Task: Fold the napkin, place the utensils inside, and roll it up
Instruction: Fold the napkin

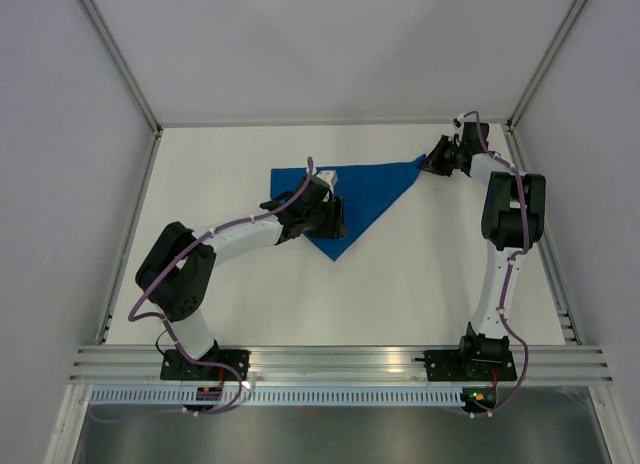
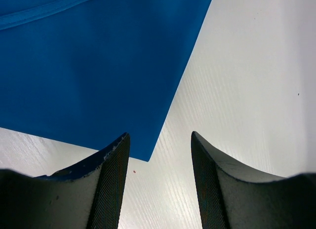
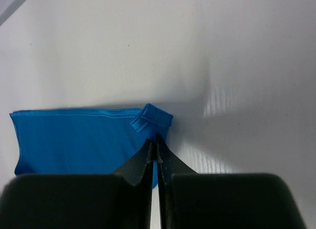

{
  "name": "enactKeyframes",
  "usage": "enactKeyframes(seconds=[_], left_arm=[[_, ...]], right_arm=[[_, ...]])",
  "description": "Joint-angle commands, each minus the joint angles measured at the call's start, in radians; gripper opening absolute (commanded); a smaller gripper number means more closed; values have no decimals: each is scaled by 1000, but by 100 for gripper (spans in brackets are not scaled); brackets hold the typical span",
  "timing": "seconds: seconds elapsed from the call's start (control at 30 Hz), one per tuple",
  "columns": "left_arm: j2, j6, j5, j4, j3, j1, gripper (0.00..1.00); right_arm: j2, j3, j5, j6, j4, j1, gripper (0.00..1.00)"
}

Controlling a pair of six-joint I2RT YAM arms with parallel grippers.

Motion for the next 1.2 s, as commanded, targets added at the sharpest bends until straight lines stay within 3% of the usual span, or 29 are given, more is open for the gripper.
enactKeyframes(seconds=[0.0, 0.3, 0.63, 0.9, 1.17], left_arm=[[-53, -25, -33, 7, 0, -7, 57], [-168, -83, -151, -53, -18, 10, 57], [-354, -177, -217, -64, -180, 102, 46], [-461, -215, -202, -58, -291, 156, 39], [-485, -223, -183, -53, -334, 177, 38]], right_arm=[[-101, -45, -43, -44, 80, 12, 7], [-337, -257, -38, -282, 158, 97, 5], [-584, -473, 32, -624, 128, 363, 6], [-610, -541, 83, -807, 77, 573, 5], [-590, -582, 118, -893, 56, 701, 5]])
